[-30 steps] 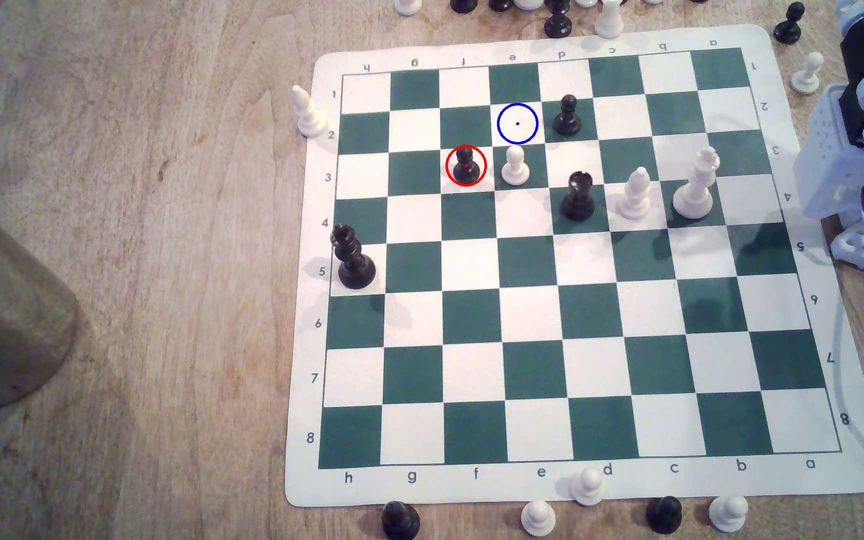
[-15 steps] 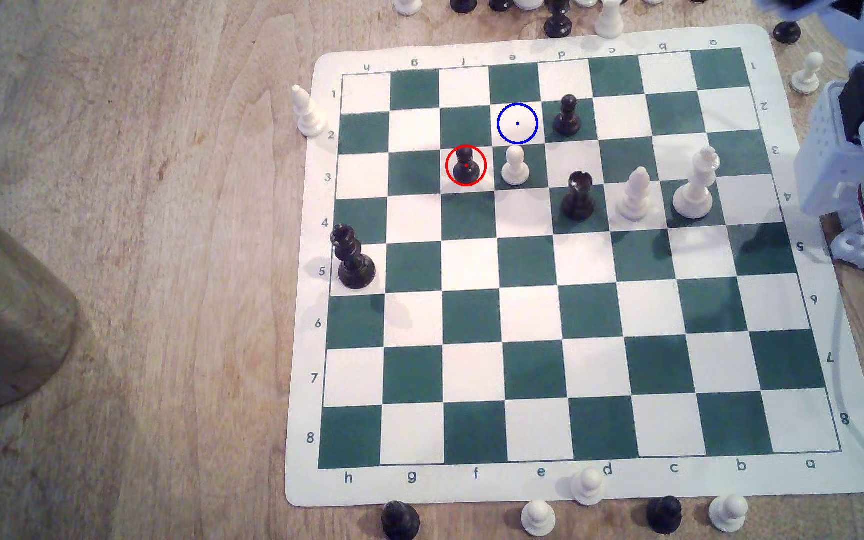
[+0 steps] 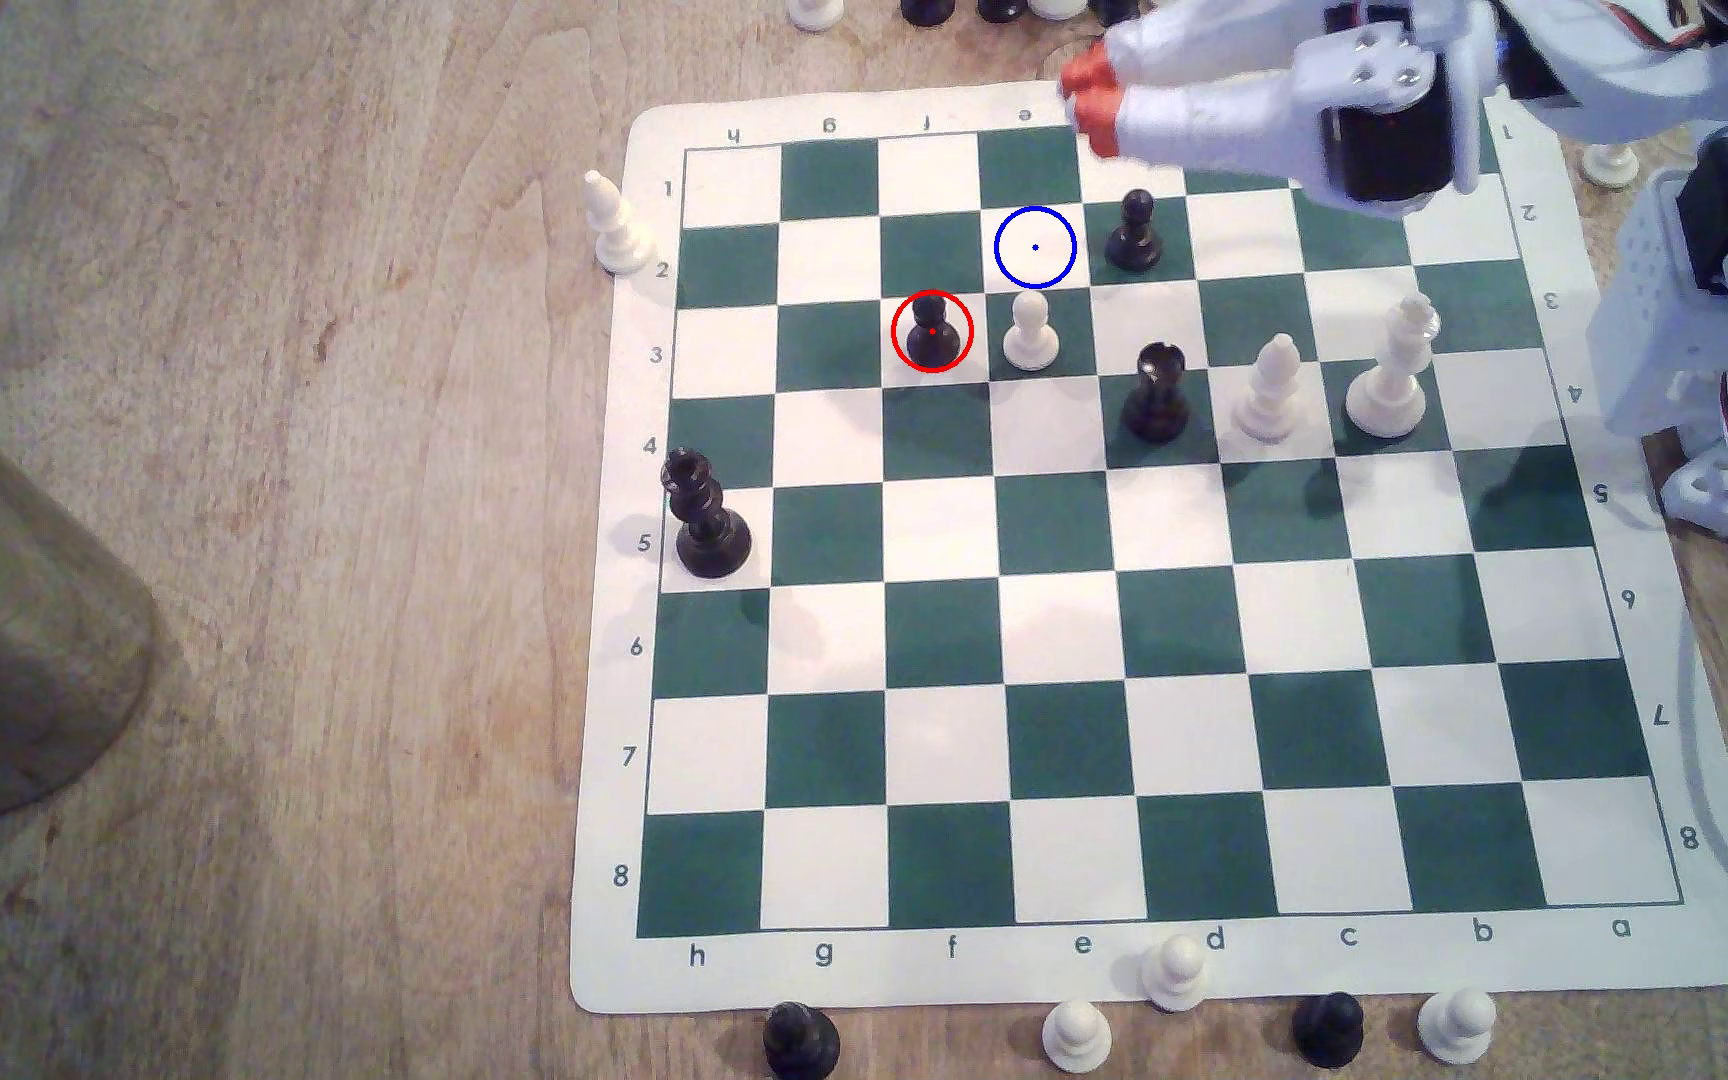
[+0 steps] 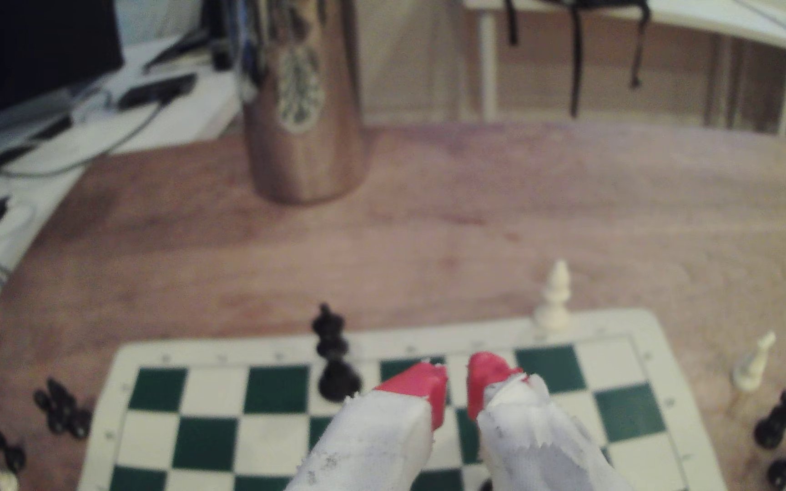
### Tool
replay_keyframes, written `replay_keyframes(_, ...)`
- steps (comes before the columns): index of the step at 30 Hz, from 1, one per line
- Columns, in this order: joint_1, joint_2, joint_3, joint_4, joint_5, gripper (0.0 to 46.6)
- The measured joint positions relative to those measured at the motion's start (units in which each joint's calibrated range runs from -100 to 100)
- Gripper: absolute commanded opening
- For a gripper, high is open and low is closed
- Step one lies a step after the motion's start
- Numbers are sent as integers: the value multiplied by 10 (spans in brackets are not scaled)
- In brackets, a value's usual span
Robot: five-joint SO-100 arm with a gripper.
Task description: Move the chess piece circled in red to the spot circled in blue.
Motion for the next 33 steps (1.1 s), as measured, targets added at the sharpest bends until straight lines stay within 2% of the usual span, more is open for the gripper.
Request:
replay_keyframes(2,1,21,-9,12,0,26)
replay_keyframes(7,22,105,-42,16,0,26)
replay_keyframes(9,22,153,-57,18,-1,43)
replay_keyframes(12,37,184,-70,33,-5,30)
replay_keyframes(15,35,214,-99,59,-5,54)
replay_keyframes(17,35,291,-167,103,-7,97)
replay_keyframes(19,41,331,-200,115,-12,121)
replay_keyframes(21,50,399,-258,117,-32,134)
replay_keyframes(24,55,452,-300,117,-45,160)
replay_keyframes(30,66,589,-385,117,-66,155)
replay_keyframes(33,72,622,-408,117,-69,154)
